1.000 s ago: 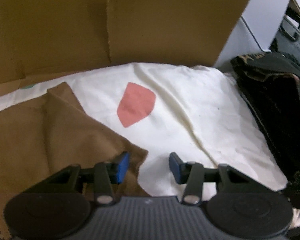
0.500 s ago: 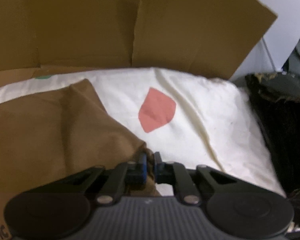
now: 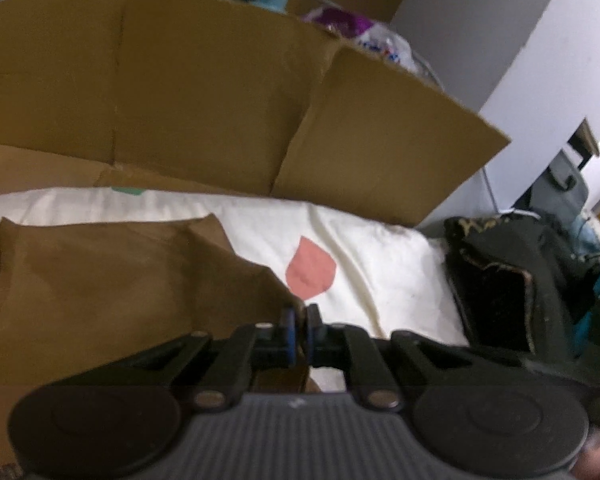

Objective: Fold clothes

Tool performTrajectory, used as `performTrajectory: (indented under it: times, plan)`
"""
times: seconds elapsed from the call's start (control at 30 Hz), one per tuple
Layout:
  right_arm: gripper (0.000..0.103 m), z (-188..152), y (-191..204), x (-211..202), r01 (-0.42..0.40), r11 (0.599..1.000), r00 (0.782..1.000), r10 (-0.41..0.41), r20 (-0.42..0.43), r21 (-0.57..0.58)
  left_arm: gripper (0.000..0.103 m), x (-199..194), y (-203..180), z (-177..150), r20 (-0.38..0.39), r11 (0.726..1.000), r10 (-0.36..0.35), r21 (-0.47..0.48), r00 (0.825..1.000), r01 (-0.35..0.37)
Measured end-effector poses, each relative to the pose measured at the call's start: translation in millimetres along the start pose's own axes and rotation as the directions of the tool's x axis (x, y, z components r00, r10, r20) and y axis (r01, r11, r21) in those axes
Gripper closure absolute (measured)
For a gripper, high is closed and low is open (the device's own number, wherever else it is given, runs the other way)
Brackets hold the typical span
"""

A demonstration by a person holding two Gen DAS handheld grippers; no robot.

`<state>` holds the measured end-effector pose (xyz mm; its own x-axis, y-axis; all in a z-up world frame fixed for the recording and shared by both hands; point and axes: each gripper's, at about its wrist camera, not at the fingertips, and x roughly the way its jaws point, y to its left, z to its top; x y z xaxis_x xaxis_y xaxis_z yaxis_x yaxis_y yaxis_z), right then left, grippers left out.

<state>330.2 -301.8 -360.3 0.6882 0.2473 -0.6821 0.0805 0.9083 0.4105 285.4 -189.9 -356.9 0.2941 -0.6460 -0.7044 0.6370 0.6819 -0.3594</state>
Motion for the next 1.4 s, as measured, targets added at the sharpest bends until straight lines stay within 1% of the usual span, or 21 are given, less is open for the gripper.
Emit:
performTrajectory:
  times: [0.1, 0.23, 0.37, 0.43, 0.5, 0.53, 0.67, 0.8, 0.93, 1.03, 1.2, 1.3, 1.4]
  plan:
    - [0.054, 10.3, 9.1, 10.3, -0.004, 1.000, 1.000, 0.004, 0.007, -0.024, 0.097, -13.7, 9.8, 1.5, 0.011, 1.000, -0.013, -0.023, 1.000, 0.013]
    - [0.054, 23.7, 16.2, 25.4, -0.005, 1.000, 1.000, 0.006, 0.019, -0.026, 0.097, -29.4, 29.6, -3.2, 0.032, 0.998, -0.023, -0.062, 0.999, 0.025]
    - [0.054, 34.2, 17.1, 40.6, -0.025, 1.000, 1.000, 0.025, 0.009, -0.012, 0.097, -40.3, 56.5, -14.6, 0.062, 0.990, -0.039, -0.135, 0.997, 0.047]
    - [0.054, 39.1, 16.0, 48.2, -0.029, 1.000, 1.000, 0.029, 0.003, -0.011, 0.097, -44.2, 70.1, -20.3, 0.086, 0.978, -0.040, -0.200, 0.996, 0.057]
    - [0.054, 43.1, 16.8, 57.4, -0.024, 0.999, 1.000, 0.024, -0.008, -0.027, 0.097, -48.4, 80.8, -27.9, 0.107, 0.969, -0.034, -0.238, 0.994, 0.059]
    - [0.054, 44.3, 18.7, 62.3, -0.021, 0.999, 1.000, 0.020, -0.014, -0.043, 0.097, -48.1, 84.1, -30.8, 0.100, 0.968, -0.030, -0.245, 0.995, 0.054]
    - [0.054, 50.1, 27.8, 80.6, -0.014, 0.995, 1.000, 0.012, -0.028, -0.099, 0.097, -49.5, 90.8, -37.5, 0.070, 0.970, -0.026, -0.239, 0.997, 0.042]
    - [0.054, 60.8, 41.2, 92.3, -0.023, 0.991, 1.000, 0.021, -0.013, -0.135, 0.097, -48.1, 92.5, -41.1, 0.048, 0.972, -0.020, -0.232, 0.999, 0.030]
    - [0.054, 70.4, 58.5, 107.2, -0.020, 0.980, 1.000, 0.017, -0.018, -0.196, 0.097, -49.2, 96.1, -42.0, 0.043, 0.974, -0.007, -0.225, 0.999, 0.016]
    - [0.054, 75.8, 67.1, 120.1, -0.009, 0.971, 1.000, 0.003, -0.026, -0.238, 0.097, -52.7, 100.1, -40.8, 0.046, 0.972, 0.008, -0.233, 0.999, 0.003]
    - [0.054, 73.3, 80.6, 140.9, 0.030, 0.938, 0.997, -0.051, -0.052, -0.346, 0.098, -57.3, 107.1, -35.4, 0.051, 0.971, 0.033, -0.239, 0.998, -0.020]
    - [0.055, 71.1, 84.7, 149.7, 0.035, 0.925, 0.995, -0.066, -0.068, -0.378, 0.098, -57.5, 109.2, -33.5, 0.046, 0.971, 0.042, -0.239, 0.998, -0.030]
    - [0.055, 69.7, 85.0, 155.2, 0.039, 0.922, 0.994, -0.075, -0.077, -0.386, 0.098, -56.9, 112.2, -32.4, 0.041, 0.968, 0.051, -0.248, 0.998, -0.039]
